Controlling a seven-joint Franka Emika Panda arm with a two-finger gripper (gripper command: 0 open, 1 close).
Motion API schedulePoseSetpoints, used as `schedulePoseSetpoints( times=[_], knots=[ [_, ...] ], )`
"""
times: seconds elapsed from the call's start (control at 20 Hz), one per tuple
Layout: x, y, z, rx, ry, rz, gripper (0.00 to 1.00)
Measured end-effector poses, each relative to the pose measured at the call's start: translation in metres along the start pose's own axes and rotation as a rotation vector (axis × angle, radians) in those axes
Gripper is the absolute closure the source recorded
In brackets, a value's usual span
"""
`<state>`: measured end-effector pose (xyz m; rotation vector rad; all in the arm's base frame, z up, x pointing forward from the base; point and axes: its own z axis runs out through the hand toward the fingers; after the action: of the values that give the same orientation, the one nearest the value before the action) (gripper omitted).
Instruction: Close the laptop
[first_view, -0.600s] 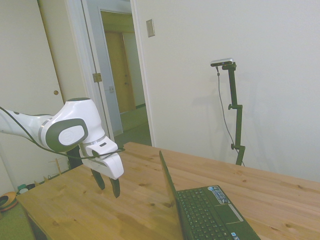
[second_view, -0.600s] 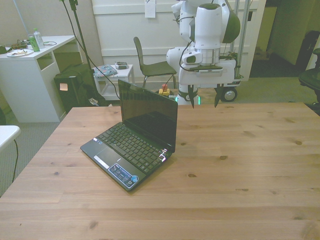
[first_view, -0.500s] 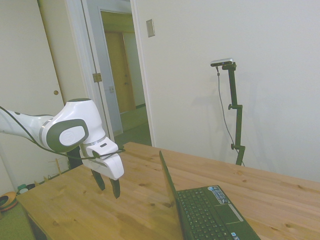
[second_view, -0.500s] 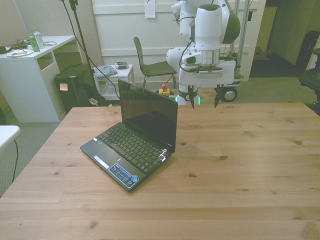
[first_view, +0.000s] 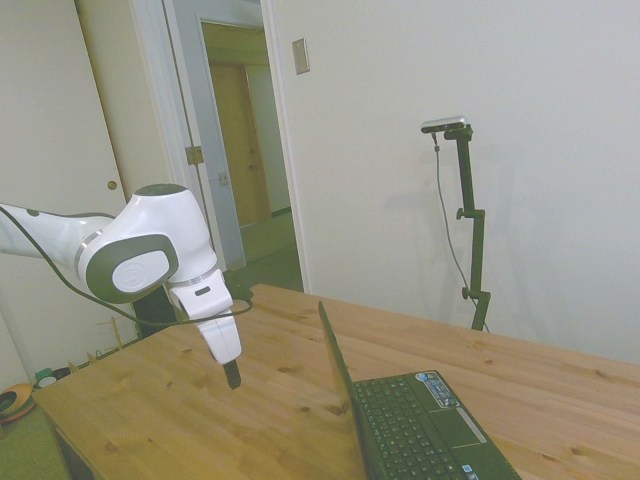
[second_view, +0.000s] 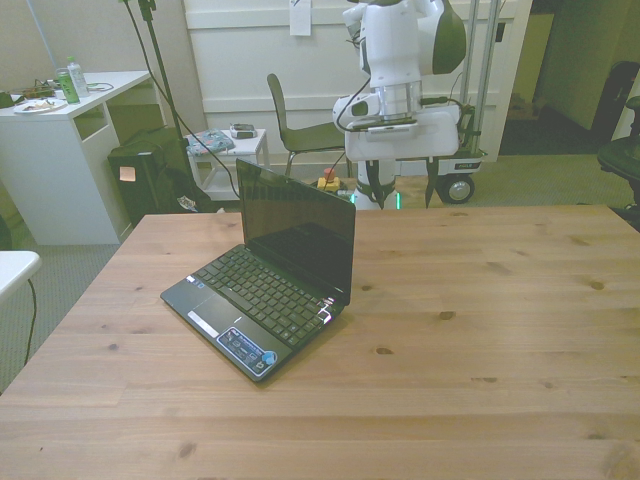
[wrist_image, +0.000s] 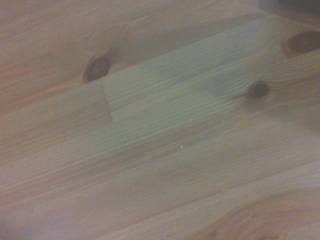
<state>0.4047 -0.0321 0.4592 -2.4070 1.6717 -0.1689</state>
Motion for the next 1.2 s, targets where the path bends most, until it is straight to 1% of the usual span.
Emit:
schedulePoseSetpoints(
  times=[0.15, 0.35, 0.5, 0.75, 0.8, 1.05, 1.2],
  knots=[
    [0.029, 0.009, -0.02, -0.007, -0.019, 0.104, 0.0],
    [0.067, 0.024, -0.048, -0.017, -0.045, 0.197, 0.0],
    [0.091, 0.033, -0.055, -0.02, -0.054, 0.252, 0.0],
    [0.134, 0.042, -0.055, -0.027, -0.066, 0.335, 0.0],
    [0.139, 0.042, -0.055, -0.032, -0.069, 0.343, 1.0],
    [0.149, 0.036, -0.066, -0.026, -0.062, 0.349, 1.0],
    [0.153, 0.035, -0.066, -0.029, -0.061, 0.354, 1.0]
  ],
)
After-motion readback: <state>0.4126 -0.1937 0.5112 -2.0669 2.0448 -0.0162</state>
